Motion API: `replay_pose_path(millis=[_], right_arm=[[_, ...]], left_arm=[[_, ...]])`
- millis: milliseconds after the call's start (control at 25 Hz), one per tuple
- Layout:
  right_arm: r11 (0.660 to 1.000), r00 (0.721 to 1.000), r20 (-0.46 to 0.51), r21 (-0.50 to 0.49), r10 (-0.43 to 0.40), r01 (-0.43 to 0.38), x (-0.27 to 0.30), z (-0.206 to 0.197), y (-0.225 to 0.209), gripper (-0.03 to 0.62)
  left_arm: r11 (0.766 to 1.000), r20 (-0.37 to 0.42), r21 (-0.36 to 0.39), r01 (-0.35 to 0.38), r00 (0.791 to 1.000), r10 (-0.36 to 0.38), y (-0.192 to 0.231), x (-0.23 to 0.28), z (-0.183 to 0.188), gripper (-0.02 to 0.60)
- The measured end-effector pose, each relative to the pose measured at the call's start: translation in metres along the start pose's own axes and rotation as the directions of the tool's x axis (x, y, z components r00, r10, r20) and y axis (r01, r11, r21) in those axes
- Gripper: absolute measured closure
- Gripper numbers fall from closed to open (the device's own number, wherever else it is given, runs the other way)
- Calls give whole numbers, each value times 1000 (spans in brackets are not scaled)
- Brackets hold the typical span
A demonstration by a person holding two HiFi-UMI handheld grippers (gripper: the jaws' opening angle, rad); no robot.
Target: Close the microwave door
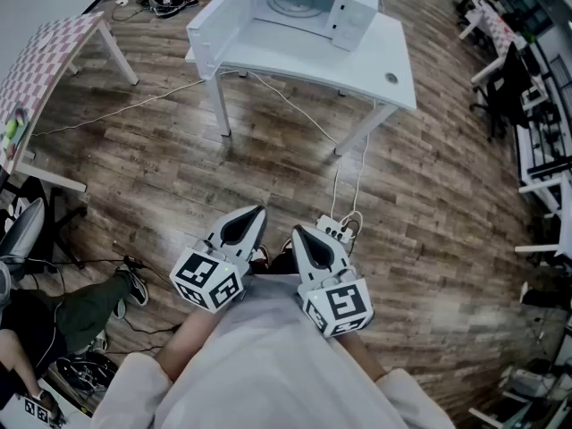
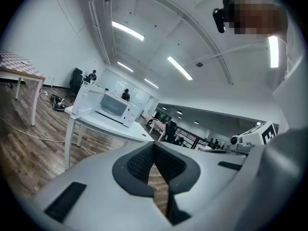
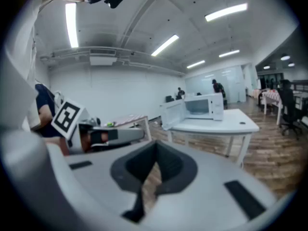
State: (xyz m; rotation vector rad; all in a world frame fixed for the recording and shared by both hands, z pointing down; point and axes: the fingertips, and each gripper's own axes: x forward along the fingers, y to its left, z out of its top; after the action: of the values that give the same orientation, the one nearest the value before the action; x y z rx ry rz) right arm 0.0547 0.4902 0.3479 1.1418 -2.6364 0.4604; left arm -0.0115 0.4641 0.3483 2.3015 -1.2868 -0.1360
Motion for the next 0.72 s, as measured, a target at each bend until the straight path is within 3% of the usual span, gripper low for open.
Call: replay_pose_path(millis=[480, 720], right_arm=[[998, 999, 6, -43, 36, -35, -4, -1, 10, 571], [994, 994, 10, -6, 106, -106, 0, 1, 20, 571]], left_arm=[[999, -31, 42, -12, 999, 13, -11, -14, -13, 568], [998, -55, 51, 32, 998, -29, -20, -14, -19, 568]])
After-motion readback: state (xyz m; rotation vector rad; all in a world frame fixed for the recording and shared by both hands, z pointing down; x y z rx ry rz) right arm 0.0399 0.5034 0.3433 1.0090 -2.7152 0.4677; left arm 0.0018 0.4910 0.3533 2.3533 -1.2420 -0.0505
